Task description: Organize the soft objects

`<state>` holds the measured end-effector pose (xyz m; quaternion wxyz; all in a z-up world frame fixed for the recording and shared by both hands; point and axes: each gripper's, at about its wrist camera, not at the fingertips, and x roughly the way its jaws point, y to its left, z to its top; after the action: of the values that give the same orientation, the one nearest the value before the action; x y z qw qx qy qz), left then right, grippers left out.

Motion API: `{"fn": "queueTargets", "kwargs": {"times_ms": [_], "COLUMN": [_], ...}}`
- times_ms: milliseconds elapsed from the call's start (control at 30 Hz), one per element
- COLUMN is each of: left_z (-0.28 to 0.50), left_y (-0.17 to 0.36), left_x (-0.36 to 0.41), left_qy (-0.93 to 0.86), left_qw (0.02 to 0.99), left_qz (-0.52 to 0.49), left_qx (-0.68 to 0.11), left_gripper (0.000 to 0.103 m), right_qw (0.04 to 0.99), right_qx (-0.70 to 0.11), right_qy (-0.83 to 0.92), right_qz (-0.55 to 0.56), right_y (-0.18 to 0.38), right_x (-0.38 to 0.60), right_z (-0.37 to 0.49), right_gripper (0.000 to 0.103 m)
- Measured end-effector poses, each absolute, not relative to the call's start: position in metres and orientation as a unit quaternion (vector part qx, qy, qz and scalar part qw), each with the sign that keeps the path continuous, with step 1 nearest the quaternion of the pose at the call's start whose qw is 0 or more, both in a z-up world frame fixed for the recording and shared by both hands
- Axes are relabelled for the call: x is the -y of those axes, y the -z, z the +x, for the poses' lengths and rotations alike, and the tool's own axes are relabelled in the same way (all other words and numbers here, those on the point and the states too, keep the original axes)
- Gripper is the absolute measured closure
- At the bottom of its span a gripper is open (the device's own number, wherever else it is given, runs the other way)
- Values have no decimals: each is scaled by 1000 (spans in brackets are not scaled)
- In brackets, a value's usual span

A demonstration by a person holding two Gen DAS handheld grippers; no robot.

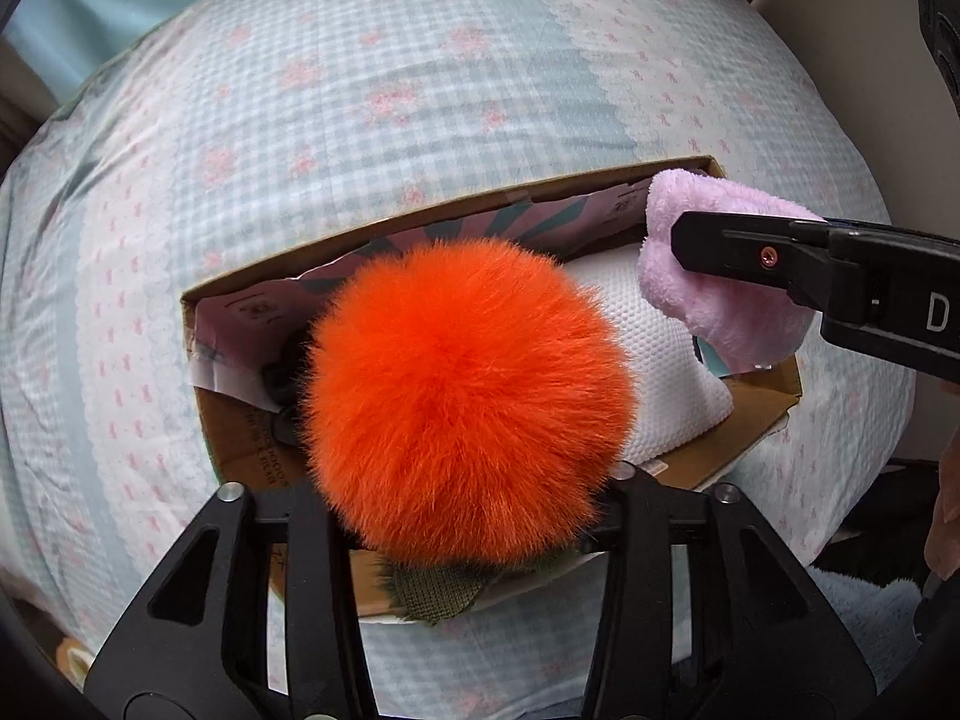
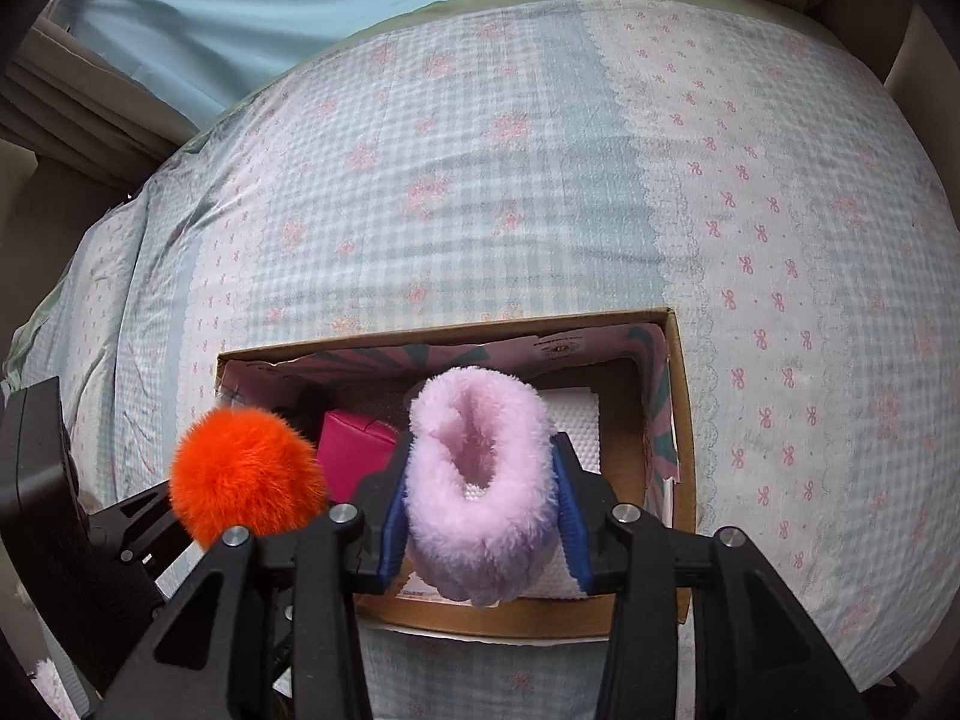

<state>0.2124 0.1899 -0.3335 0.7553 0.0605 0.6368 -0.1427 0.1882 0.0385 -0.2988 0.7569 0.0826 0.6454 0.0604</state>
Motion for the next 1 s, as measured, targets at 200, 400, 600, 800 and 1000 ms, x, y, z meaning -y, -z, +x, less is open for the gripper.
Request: {"fn": "queueTargets", "kwargs": {"times_ms": [200,400,600,800,1000], "left_z": [209,199,190,175,158], "left_y": [328,327,313,286,234], "left_x": [-192,-202,-205,-207,-214], "left_qy": [137,125,118,104,58], "left_qw": [763,763,772,788,818], "left_qz": [74,70,68,69,46], "left_qx": [-627,-630,-621,-602,-570], "left_gripper": [0,0,0,0,0], "right_qw": [744,746,749,763,785], "right_qx": [-652,-652,-648,-632,-608], "right_qy": [-65,-46,-48,-58,-80], "right_qz": [132,131,128,119,90], "right_y": [309,310,302,281,236], "right_x": [-33,-28,-29,-31,-23], "right_z": [202,195,185,174,159], "right_gripper": [0,0,0,0,0]}}
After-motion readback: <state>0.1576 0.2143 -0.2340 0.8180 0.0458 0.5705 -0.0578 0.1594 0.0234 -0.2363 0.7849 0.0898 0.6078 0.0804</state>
